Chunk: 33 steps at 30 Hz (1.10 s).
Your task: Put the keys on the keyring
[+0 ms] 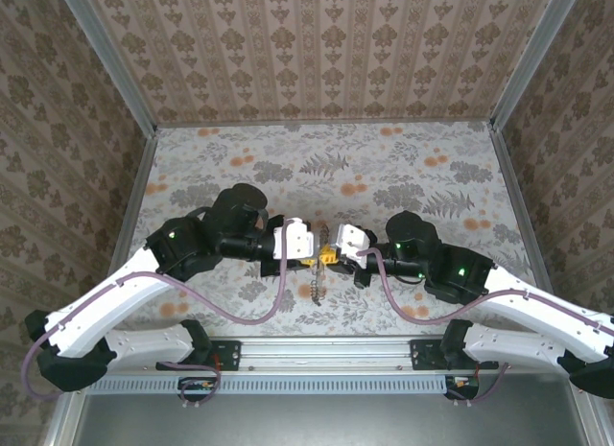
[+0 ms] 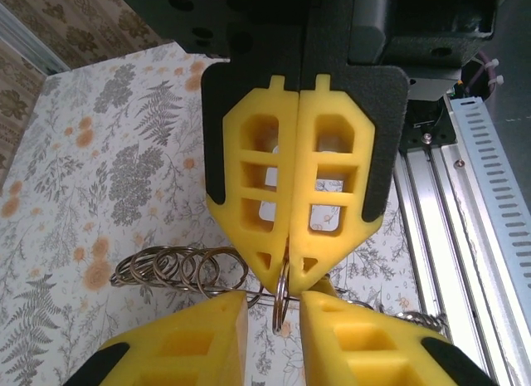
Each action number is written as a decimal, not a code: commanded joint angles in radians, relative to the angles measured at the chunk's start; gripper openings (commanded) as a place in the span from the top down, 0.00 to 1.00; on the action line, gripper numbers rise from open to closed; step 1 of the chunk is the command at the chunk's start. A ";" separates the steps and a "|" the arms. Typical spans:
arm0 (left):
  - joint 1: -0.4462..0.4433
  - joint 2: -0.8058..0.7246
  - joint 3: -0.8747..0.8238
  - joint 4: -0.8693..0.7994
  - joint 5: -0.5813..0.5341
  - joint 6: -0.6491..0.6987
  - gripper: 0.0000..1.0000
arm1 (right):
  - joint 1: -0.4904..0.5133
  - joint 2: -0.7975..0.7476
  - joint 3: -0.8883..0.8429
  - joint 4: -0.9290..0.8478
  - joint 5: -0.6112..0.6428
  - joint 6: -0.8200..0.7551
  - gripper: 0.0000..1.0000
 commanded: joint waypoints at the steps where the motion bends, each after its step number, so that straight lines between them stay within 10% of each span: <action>1: -0.008 0.017 0.020 0.008 0.014 0.024 0.78 | 0.006 -0.010 0.035 0.029 -0.003 -0.004 1.00; 16: 0.007 -0.014 -0.085 0.155 0.071 -0.031 1.00 | 0.006 -0.055 -0.018 0.083 0.033 0.029 0.95; 24: 0.174 -0.198 -0.304 0.564 0.398 -0.256 1.00 | 0.006 -0.096 -0.088 0.110 -0.016 0.058 0.86; 33: 0.210 -0.235 -0.362 0.696 0.503 -0.353 1.00 | 0.006 -0.097 -0.099 0.147 -0.055 0.057 0.82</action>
